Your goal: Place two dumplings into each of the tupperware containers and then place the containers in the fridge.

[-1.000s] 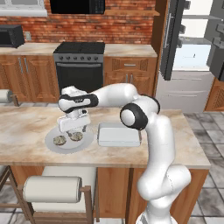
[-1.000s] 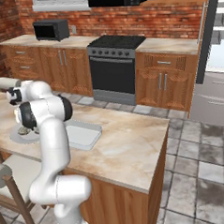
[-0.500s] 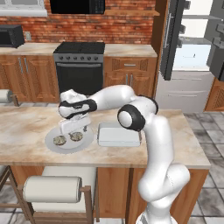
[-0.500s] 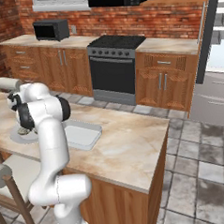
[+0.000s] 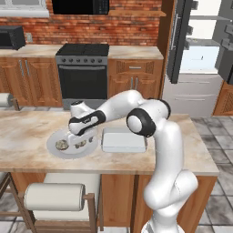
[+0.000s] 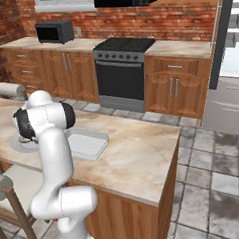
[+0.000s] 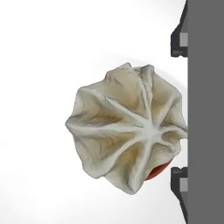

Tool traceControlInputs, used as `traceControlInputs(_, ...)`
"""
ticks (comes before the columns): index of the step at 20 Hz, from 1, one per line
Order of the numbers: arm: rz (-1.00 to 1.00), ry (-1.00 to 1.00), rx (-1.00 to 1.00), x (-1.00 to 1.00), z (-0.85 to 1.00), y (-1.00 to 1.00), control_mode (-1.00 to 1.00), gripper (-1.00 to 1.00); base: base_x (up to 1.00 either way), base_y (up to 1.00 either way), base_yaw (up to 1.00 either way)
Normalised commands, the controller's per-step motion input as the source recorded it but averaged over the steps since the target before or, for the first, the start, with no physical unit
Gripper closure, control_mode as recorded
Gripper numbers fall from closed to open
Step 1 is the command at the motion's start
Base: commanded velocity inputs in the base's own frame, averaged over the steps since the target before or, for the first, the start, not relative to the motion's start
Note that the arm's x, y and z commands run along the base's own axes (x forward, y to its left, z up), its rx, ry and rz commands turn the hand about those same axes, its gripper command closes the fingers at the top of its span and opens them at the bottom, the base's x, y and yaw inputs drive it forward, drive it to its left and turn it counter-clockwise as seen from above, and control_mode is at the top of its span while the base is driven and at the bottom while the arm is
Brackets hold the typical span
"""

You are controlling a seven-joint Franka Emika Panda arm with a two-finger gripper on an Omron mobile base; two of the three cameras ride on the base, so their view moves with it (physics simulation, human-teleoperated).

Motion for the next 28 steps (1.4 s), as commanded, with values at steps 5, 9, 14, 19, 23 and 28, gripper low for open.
traceControlInputs(5,0.0,0.0,0.01,0.19,0.0,0.0,-1.0,-1.0,0.0,0.0,0.0)
traceControlInputs(9,0.0,0.0,0.0,0.19,0.08,0.04,-1.0,-1.0,0.0,0.0,0.0)
traceControlInputs(14,0.0,0.0,0.0,0.24,0.11,0.05,-1.0,-1.0,0.0,0.0,0.0)
traceControlInputs(19,0.0,0.0,0.0,0.2,0.02,0.16,-1.0,-1.0,0.0,0.0,0.0)
traceControlInputs(23,0.0,0.0,0.0,0.33,0.0,0.25,-1.0,-1.0,0.0,0.0,0.0)
traceControlInputs(28,0.0,0.0,0.0,0.14,-0.02,0.14,-1.0,-1.0,0.0,0.0,0.0)
